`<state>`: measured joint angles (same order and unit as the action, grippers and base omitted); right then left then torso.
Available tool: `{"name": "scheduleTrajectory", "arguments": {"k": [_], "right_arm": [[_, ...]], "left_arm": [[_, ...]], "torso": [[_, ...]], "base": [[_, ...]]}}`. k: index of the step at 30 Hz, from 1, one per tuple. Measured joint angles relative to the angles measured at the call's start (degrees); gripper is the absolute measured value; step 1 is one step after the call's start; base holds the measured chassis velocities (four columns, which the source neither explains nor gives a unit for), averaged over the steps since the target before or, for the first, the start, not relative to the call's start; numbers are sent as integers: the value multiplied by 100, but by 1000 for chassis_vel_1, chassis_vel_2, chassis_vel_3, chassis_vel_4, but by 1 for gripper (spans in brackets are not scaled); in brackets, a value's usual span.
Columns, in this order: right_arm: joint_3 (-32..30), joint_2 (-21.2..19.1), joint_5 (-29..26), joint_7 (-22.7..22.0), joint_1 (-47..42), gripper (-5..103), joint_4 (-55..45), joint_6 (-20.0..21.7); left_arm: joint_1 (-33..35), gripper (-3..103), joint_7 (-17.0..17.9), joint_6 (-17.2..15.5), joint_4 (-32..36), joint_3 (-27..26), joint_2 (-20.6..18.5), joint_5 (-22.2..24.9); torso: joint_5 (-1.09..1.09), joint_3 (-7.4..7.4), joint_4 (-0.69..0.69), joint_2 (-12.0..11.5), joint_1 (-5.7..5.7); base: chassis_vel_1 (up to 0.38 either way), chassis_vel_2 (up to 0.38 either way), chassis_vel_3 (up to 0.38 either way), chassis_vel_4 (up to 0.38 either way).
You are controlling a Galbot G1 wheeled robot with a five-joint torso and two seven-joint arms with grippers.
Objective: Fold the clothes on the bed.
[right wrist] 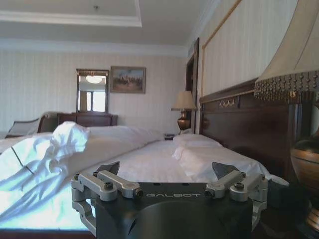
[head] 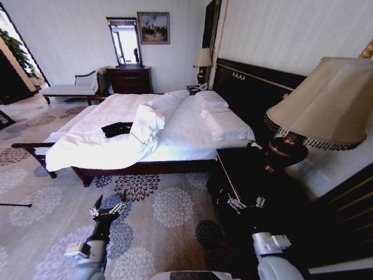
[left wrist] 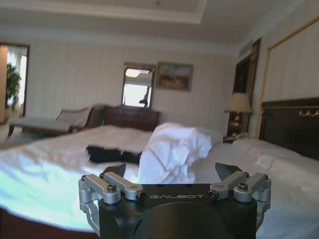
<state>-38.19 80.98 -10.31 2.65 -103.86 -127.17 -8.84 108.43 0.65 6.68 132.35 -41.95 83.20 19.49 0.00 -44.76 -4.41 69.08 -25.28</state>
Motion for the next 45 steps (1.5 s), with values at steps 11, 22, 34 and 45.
{"name": "scheduleTrajectory", "arguments": {"k": [11, 22, 34, 45], "right_arm": [[-33, 66, -181, -45, -47, 100, -158, 121], [-47, 35, 270, 27, 31, 100, 38, -111], [-95, 25, 74, 296, -229, 100, -117, -88], [22, 115, -79, 463, -96, 100, 23, -113]], "left_arm": [[275, 100, -160, 270, 80, 33, -27, 328], [185, 100, -166, 128, -82, 25, 109, 296], [310, 100, -371, 300, -118, 47, 89, 652], [296, 100, -668, 290, -50, 109, 52, 446]], "torso": [[-1, 0, 0, 0, 0], [1, 0, 0, 0, 0], [-1, 0, 0, 0, 0], [-1, 1, 0, 0, 0]], "base": [[0, 0, 0, 0], [0, 0, 0, 0], [0, 0, 0, 0], [0, 0, 0, 0]]}}
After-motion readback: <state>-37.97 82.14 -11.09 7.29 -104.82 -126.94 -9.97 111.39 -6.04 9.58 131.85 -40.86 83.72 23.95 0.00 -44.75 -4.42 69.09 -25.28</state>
